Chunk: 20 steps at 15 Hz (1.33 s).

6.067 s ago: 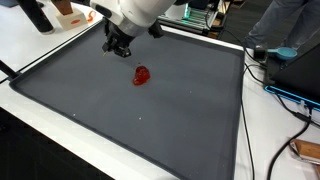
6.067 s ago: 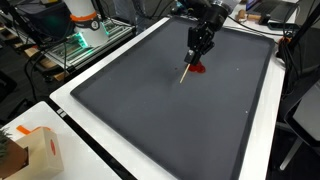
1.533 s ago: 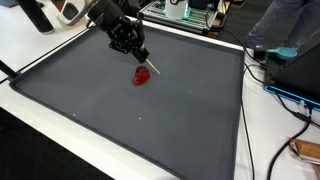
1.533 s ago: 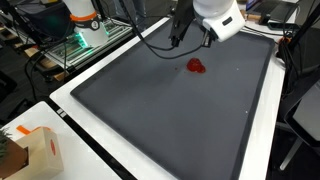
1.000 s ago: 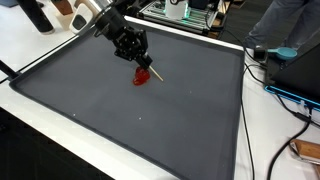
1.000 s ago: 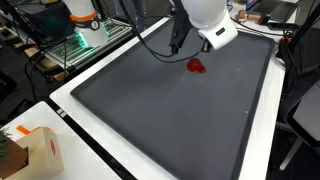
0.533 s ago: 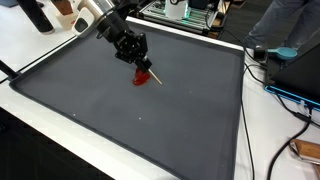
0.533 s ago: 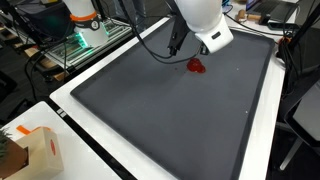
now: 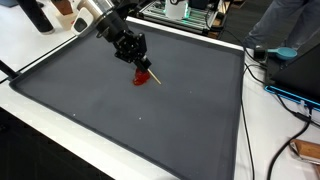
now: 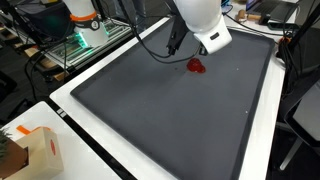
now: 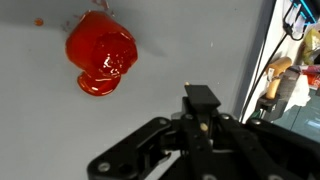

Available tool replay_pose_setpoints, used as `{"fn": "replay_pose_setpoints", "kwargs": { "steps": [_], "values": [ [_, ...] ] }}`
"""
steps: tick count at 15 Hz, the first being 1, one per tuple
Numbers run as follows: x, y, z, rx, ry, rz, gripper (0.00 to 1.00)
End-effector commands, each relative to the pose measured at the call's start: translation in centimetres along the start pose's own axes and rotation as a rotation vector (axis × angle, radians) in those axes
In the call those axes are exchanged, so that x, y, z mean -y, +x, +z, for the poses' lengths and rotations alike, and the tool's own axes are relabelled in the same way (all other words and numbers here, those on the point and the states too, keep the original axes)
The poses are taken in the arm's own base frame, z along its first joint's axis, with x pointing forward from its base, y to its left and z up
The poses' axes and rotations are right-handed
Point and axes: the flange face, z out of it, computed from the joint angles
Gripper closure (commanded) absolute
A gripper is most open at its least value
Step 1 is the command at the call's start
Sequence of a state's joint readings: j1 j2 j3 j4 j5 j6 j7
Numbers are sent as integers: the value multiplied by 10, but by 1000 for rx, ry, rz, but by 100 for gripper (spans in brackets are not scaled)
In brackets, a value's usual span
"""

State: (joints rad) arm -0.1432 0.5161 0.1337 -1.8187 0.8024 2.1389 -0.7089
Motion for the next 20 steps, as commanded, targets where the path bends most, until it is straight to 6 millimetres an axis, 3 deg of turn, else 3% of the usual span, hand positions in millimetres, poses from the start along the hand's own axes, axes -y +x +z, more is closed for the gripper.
{"fn": "replay_pose_setpoints", "kwargs": {
  "steps": [1,12,20],
  "values": [
    [5,-7,-10,-20,-46,51,97],
    [36,-7,-54,6,-265,131,97],
    [62,-9,-71,49,-492,162,97]
  ]
}}
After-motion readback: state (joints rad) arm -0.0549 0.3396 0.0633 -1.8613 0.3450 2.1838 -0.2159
